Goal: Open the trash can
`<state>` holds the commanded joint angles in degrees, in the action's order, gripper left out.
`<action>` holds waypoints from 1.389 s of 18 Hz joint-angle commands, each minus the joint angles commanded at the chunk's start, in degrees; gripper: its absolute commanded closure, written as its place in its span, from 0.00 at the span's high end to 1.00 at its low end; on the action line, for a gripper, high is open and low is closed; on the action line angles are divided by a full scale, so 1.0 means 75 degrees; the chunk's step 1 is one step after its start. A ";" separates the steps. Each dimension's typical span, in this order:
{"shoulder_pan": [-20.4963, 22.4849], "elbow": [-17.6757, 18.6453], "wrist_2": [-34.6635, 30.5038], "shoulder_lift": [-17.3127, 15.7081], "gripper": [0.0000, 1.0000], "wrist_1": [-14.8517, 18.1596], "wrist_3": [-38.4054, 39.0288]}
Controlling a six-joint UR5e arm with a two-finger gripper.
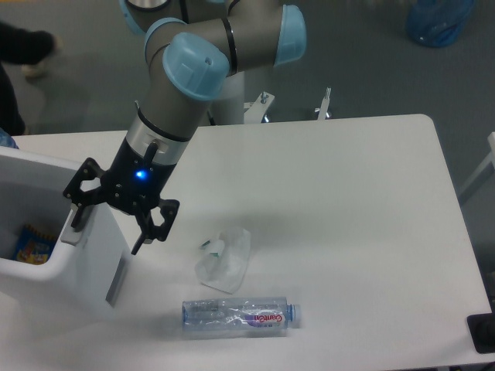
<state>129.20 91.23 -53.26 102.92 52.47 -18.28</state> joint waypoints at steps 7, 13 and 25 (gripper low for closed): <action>0.0105 -0.0421 0.0012 -0.0106 1.00 0.0012 -0.0094; 0.0514 -0.0715 0.0000 0.0058 1.00 -0.0047 -0.0502; 0.0984 -0.0668 -0.3819 0.1148 1.00 0.0012 -0.3817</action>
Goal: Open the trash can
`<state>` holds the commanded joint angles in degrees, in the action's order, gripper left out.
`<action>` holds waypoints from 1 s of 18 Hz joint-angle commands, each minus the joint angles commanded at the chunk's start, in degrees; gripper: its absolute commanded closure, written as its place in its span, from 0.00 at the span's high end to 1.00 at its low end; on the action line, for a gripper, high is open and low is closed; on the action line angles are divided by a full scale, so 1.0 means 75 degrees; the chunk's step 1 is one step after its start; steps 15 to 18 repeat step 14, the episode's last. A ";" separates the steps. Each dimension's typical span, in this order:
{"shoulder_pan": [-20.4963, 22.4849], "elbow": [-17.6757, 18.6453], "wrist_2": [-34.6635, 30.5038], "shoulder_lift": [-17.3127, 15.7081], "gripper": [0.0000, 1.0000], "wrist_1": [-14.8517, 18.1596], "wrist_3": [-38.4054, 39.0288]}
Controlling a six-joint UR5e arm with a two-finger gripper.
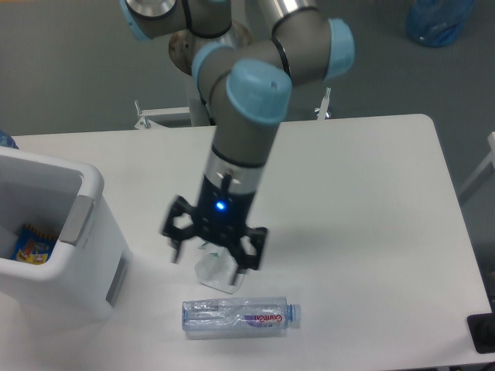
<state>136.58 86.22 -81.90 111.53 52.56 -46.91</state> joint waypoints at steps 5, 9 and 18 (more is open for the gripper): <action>0.0129 -0.0093 -0.0060 0.0258 1.00 0.0023 -0.0552; 0.0094 -0.0082 -0.0821 0.0364 1.00 0.0105 -0.1478; 0.0071 -0.0059 -0.0950 0.0375 1.00 0.0187 -0.1761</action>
